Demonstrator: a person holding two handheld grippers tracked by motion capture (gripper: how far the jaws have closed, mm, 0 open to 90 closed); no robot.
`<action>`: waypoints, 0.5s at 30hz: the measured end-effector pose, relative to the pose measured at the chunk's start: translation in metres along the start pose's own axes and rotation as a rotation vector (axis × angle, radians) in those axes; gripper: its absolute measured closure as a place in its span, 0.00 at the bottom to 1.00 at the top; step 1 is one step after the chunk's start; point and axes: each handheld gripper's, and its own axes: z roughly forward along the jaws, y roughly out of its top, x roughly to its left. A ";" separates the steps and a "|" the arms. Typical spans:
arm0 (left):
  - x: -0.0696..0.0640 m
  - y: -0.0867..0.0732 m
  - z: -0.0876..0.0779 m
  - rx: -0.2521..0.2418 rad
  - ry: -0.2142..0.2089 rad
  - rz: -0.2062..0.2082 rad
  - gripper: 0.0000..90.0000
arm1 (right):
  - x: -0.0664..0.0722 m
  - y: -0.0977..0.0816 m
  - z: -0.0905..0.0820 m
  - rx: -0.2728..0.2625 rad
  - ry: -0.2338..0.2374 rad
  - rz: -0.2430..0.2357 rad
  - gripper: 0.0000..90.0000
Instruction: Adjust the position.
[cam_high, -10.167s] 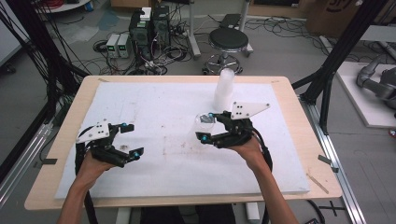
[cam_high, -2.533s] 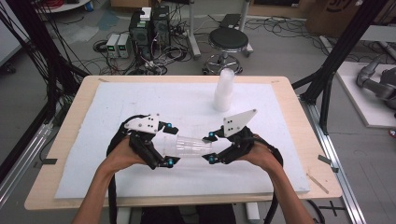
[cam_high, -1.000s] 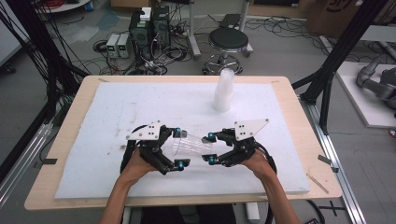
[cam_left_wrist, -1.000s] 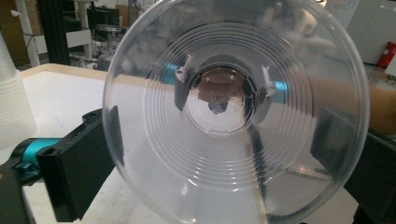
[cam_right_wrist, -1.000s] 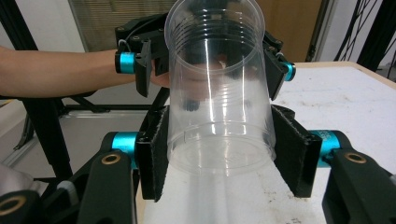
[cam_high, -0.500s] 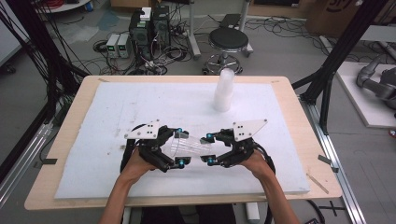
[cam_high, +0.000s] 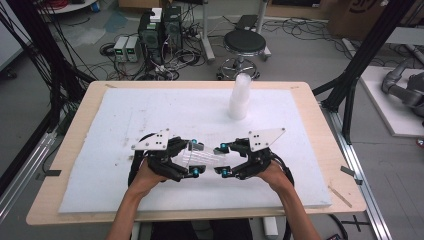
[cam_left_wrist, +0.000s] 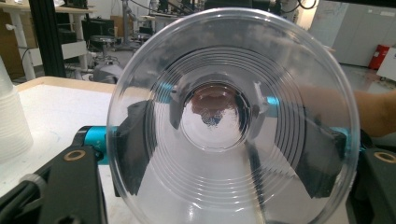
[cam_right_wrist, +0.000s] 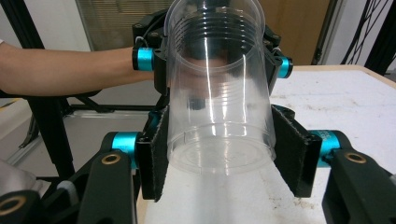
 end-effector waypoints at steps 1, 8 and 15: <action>0.000 0.000 0.000 0.000 -0.001 0.001 0.33 | -0.001 0.000 0.000 -0.002 -0.004 -0.006 0.48; 0.000 0.000 0.000 0.003 0.000 0.002 0.35 | -0.001 0.000 0.000 0.002 -0.003 -0.008 0.48; 0.000 0.001 -0.002 0.013 0.009 0.006 0.35 | 0.000 0.001 0.003 0.026 -0.035 0.016 0.22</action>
